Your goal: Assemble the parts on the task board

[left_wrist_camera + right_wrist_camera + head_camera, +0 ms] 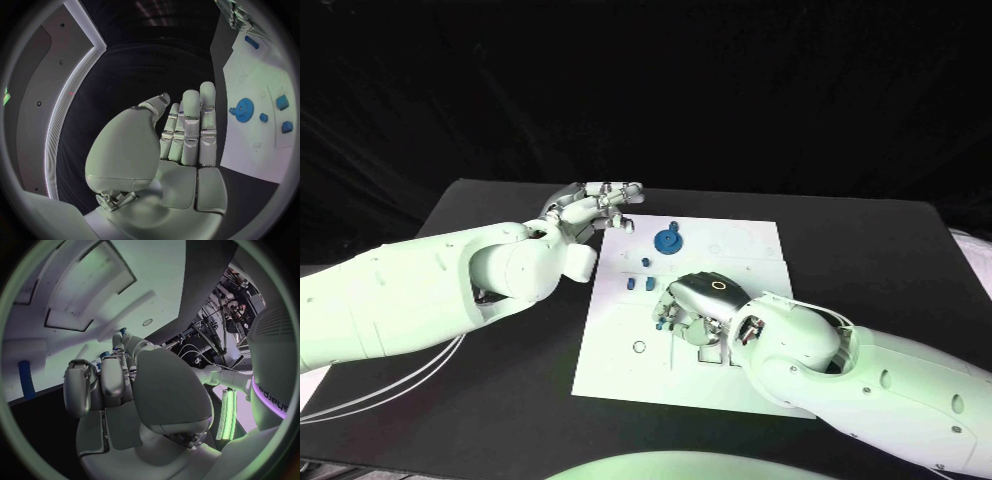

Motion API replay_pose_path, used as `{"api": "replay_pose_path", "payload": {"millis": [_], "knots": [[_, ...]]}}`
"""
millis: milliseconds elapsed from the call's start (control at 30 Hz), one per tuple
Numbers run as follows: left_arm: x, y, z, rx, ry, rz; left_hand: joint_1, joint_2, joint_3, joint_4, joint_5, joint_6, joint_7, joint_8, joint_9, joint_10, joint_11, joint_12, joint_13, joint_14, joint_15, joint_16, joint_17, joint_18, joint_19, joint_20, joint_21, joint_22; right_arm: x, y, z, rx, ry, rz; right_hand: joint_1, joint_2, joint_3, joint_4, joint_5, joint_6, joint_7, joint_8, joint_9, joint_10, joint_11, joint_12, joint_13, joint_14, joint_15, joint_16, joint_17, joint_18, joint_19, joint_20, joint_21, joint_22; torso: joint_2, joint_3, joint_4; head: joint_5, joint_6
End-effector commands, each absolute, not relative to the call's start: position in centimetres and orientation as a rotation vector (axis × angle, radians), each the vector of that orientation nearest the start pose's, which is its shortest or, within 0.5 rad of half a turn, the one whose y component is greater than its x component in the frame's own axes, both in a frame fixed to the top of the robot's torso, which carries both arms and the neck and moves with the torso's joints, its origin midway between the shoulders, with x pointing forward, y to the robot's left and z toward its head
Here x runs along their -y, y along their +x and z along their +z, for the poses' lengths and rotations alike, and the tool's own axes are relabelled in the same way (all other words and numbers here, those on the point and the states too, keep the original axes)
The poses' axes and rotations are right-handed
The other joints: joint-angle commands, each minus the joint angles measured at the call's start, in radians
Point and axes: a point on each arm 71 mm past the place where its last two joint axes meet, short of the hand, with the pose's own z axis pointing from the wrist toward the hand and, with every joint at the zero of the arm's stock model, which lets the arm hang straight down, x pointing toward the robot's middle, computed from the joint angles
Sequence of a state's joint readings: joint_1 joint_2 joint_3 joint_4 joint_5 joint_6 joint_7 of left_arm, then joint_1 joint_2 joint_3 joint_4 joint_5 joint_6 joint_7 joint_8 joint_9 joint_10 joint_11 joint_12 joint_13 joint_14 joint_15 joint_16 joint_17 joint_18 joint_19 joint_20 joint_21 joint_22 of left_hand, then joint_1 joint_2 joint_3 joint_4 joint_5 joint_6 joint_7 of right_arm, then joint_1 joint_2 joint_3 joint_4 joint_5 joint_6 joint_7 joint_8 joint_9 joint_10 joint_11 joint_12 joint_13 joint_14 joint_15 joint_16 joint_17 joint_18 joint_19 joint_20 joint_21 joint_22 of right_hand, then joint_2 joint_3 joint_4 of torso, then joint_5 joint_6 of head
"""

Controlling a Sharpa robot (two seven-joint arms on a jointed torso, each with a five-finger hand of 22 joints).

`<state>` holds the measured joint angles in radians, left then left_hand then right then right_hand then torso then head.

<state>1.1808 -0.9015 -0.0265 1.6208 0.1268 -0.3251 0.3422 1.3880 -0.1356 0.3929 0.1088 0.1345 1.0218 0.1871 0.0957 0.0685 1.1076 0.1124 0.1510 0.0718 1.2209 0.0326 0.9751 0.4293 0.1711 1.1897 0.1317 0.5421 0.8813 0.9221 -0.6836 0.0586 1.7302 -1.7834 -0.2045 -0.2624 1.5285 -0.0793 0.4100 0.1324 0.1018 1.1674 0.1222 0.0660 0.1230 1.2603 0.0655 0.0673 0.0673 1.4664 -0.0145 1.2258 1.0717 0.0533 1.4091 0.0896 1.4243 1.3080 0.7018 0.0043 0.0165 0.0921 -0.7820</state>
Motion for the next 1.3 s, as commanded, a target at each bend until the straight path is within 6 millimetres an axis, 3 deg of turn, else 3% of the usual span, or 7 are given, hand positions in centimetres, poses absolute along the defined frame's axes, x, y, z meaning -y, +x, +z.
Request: {"api": "replay_pose_path", "payload": {"millis": [33,533,667,800,933,1300], "knots": [[-20.9,47.0,-18.1,-1.448,-1.308,-1.595,0.008,-0.002,0.001,-0.004,0.004,-0.002,0.002,0.004,0.0,-0.002,0.003,0.007,-0.001,-0.003,-0.006,0.003,-0.001,0.012,-0.001,-0.005,-0.004,-0.001,6.9,38.5,-24.5,-1.765,-0.447,0.789,-0.011,-0.002,0.007,-0.001,-0.002,-0.002,0.008,0.003,0.002,-0.007,-0.001,-0.003,-0.002,0.026,-0.001,0.0,-0.002,0.005,0.004,0.001,-0.001,0.042,0.0,0.0003,0.0006,0.001,-0.001],[-20.9,47.0,-18.2,-1.452,-1.31,-1.593,0.008,-0.002,0.001,-0.004,0.004,-0.002,0.002,0.004,0.0,-0.002,0.003,0.007,-0.001,-0.003,-0.006,0.003,-0.001,0.012,-0.001,-0.005,-0.004,-0.001,6.4,38.5,-25.1,-1.811,-0.487,0.742,-0.026,-0.007,0.009,-0.005,-0.002,-0.013,0.011,-0.002,0.001,-0.019,0.003,-0.006,-0.003,0.023,0.002,-0.005,-0.011,0.006,-0.001,0.004,-0.006,0.036,-0.001,-0.0009,0.0005,0.0,-0.003],[-21.0,47.0,-18.2,-1.453,-1.311,-1.591,0.008,-0.002,0.001,-0.004,0.004,-0.002,0.002,0.004,0.0,-0.002,0.003,0.007,-0.001,-0.003,-0.006,0.003,-0.001,0.012,-0.001,-0.005,-0.004,-0.001,6.5,38.5,-25.3,-1.82,-0.485,0.736,-0.063,-0.026,0.005,0.0,0.012,-0.068,0.027,-0.007,-0.013,-0.078,0.019,-0.007,-0.007,0.019,0.016,-0.014,-0.026,0.01,-0.012,0.013,-0.016,0.022,-0.001,-0.0009,0.0006,0.0,-0.004],[-21.0,47.0,-18.2,-1.455,-1.313,-1.589,0.008,-0.002,0.001,-0.004,0.004,-0.002,0.002,0.004,0.0,-0.002,0.003,0.007,-0.001,-0.003,-0.006,0.003,-0.001,0.012,-0.001,-0.005,-0.004,-0.001,6.5,38.6,-25.2,-1.805,-0.454,0.746,-0.11,-0.059,-0.027,0.011,0.014,-0.121,0.048,-0.005,-0.03,-0.193,0.045,-0.005,-0.006,0.003,0.037,-0.054,-0.082,0.023,-0.052,0.032,-0.058,-0.034,-0.001,-0.0007,0.0005,0.0,-0.004],[-21.0,47.0,-18.2,-1.457,-1.314,-1.588,0.008,-0.001,0.0,-0.005,0.005,-0.003,0.002,0.004,0.0,-0.004,0.003,0.007,-0.002,-0.003,-0.006,0.003,-0.002,0.012,-0.001,-0.005,-0.004,-0.001,6.7,38.8,-24.9,-1.771,-0.405,0.764,-0.124,-0.064,-0.066,0.007,0.016,-0.151,0.063,-0.004,-0.043,-0.251,0.057,0.002,-0.004,-0.018,0.047,-0.117,-0.166,0.04,-0.097,0.044,-0.111,-0.101,-0.001,-0.0001,-0.0002,-0.001,-0.002],[-21.3,47.0,-18.3,-1.462,-1.319,-1.582,0.007,-0.001,0.0,-0.005,0.005,-0.005,0.003,0.003,-0.001,-0.006,0.004,0.008,-0.002,-0.004,-0.005,0.003,-0.003,0.011,-0.001,-0.005,-0.005,-0.002,9.2,38.5,-22.7,-1.673,-0.274,0.809,-0.111,-0.05,-0.082,-0.006,0.029,-0.133,0.055,0.003,-0.045,-0.221,0.05,0.04,0.0,-0.012,0.04,-0.121,-0.176,0.038,-0.083,0.041,-0.109,-0.096,-0.001,0.0007,-0.0026,-0.004,0.008]]}}
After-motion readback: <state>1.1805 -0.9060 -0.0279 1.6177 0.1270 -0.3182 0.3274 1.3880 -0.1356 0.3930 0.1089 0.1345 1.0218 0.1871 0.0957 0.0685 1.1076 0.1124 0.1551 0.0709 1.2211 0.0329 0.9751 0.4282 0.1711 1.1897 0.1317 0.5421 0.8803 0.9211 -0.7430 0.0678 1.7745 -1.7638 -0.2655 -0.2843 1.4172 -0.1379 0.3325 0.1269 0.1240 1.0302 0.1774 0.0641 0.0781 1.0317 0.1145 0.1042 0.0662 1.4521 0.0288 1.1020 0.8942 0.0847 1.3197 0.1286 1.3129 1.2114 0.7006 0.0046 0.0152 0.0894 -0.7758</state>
